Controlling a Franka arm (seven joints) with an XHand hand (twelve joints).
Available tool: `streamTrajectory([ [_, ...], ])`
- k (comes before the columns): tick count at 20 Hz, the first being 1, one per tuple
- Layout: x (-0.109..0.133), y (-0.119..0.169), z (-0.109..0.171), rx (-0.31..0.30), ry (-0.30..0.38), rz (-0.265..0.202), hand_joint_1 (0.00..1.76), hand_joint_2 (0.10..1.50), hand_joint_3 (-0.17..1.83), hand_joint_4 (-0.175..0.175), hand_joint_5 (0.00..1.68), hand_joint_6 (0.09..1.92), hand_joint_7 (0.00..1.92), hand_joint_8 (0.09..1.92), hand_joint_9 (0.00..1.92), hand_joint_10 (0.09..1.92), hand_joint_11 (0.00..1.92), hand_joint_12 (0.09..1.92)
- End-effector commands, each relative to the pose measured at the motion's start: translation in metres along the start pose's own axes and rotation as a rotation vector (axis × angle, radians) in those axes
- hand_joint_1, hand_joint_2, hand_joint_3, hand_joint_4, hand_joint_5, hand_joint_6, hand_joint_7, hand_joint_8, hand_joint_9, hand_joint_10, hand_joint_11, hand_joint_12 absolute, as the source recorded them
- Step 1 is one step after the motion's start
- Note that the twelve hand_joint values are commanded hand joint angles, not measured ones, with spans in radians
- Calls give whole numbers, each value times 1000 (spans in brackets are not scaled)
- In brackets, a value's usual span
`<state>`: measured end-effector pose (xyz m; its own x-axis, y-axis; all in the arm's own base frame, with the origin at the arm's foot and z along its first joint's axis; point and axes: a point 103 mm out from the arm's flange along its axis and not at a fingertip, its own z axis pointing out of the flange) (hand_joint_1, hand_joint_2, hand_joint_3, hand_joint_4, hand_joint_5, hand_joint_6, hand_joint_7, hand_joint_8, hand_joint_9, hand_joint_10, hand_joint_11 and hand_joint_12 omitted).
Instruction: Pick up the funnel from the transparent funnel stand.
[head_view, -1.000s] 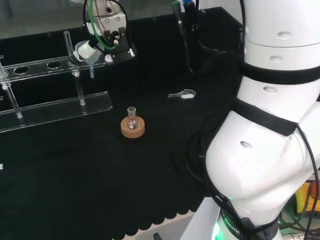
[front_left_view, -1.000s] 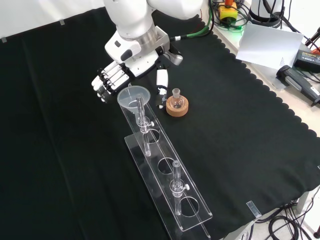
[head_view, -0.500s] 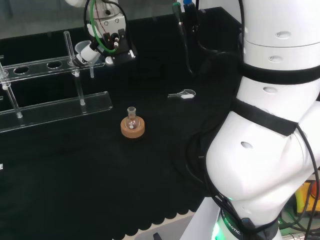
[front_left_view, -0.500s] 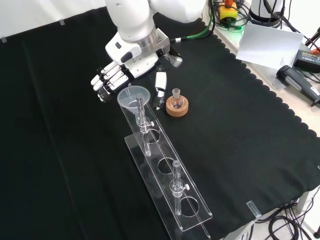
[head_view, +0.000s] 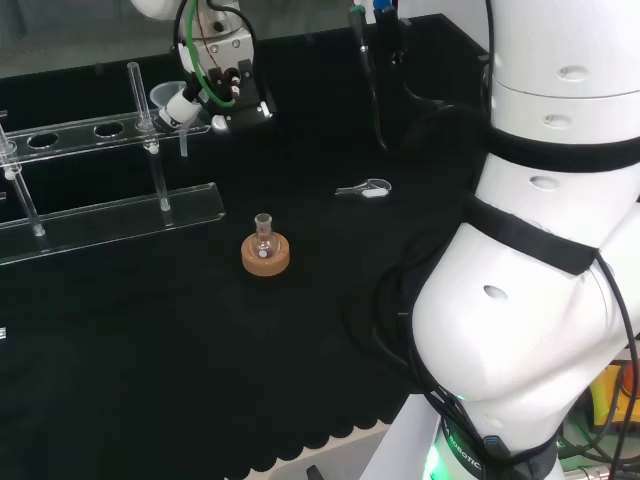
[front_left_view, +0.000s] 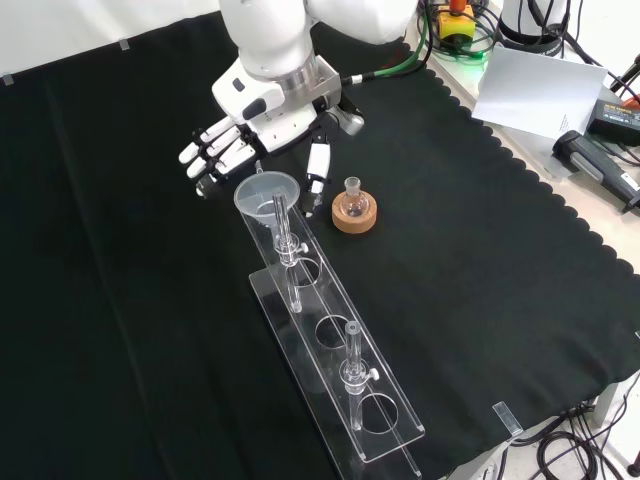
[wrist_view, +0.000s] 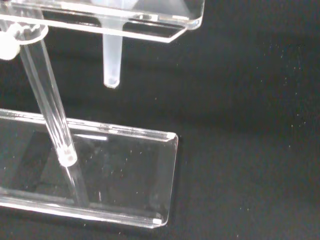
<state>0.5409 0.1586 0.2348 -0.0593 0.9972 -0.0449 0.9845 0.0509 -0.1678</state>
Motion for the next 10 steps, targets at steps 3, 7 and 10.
streamTrajectory([
  [3,-5,3,-2,-22,19,10,601,746,42,-62,0,87,410,327,67,541,0,87],
  [7,-5,5,-1,-13,30,7,607,752,37,-61,0,87,407,369,4,723,0,87],
  [10,-7,6,0,-5,42,1,608,754,37,-61,0,87,407,373,1,737,0,87],
])
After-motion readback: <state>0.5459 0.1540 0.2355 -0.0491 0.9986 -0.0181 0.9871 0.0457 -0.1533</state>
